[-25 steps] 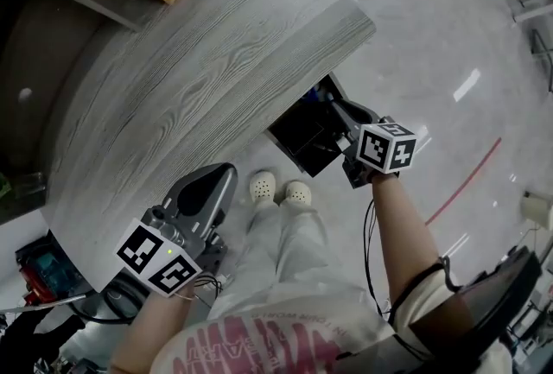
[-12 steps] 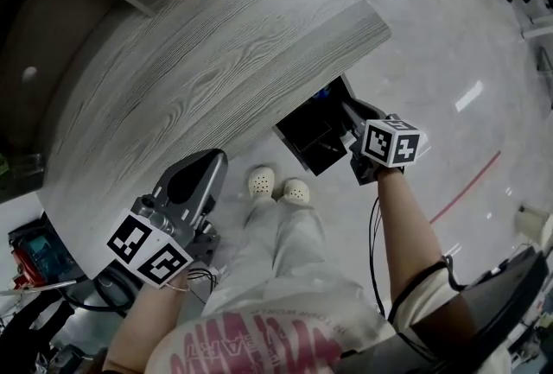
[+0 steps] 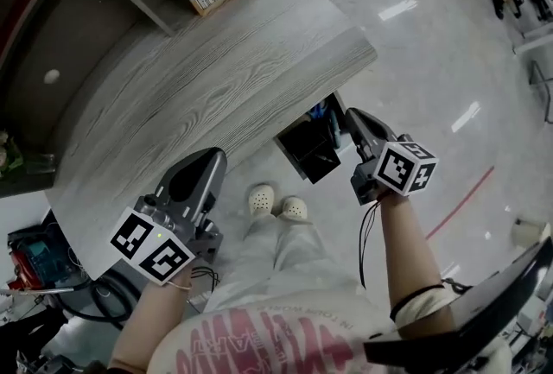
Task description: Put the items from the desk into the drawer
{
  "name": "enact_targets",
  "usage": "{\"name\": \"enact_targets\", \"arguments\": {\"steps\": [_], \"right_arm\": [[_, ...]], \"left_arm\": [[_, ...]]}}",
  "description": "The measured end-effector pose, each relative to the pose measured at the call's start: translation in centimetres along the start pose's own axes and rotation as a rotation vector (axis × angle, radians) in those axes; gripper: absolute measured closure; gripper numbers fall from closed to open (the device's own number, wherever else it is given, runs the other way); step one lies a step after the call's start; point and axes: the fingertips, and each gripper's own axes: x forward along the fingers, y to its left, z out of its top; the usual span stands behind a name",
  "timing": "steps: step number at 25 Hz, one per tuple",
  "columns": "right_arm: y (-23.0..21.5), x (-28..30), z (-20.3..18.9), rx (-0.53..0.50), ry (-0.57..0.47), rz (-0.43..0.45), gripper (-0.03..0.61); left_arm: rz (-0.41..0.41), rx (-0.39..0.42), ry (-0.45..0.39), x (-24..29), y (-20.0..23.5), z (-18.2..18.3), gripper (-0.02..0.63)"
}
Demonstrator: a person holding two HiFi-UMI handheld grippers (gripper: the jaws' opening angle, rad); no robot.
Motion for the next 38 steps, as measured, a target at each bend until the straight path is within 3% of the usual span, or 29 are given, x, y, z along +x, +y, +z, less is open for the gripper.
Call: {"name": "enact_targets", "arguments": {"steps": [6, 10, 14, 19, 27, 38], "right_arm": [[11.6, -3.7, 4.2, 0.082, -0.097, 0.275, 0.560], [19.8, -7.3, 7.3, -0.075, -0.109, 0.448, 0.574], [25.9, -11.5, 9.7, -0.230, -0.123, 0.545, 0.574], [29.2, -15.3, 11.1, -0.381, -0.179, 0.546, 0.574], [28.9, -16.3, 10.4, -0.398, -0.188, 0.488, 0.574], [29.2, -15.8, 9.1, -0.473, -0.141, 0.490, 0.575]], "left_arm": [[-0.056, 0.054, -0.054, -1.1, -3.8, 4.0, 0.594], [-0.076, 0.069, -0.168, -2.2, -5.9, 7.8, 0.594], [-0.137, 0.129, -0.231, -3.8, -9.8, 10.7, 0.594], [-0.201, 0.200, -0.283, -5.7, -14.0, 12.0, 0.594], [-0.235, 0.236, -0.278, -6.0, -16.5, 10.9, 0.594], [-0.231, 0.222, -0.272, -6.1, -16.6, 10.1, 0.594]]}}
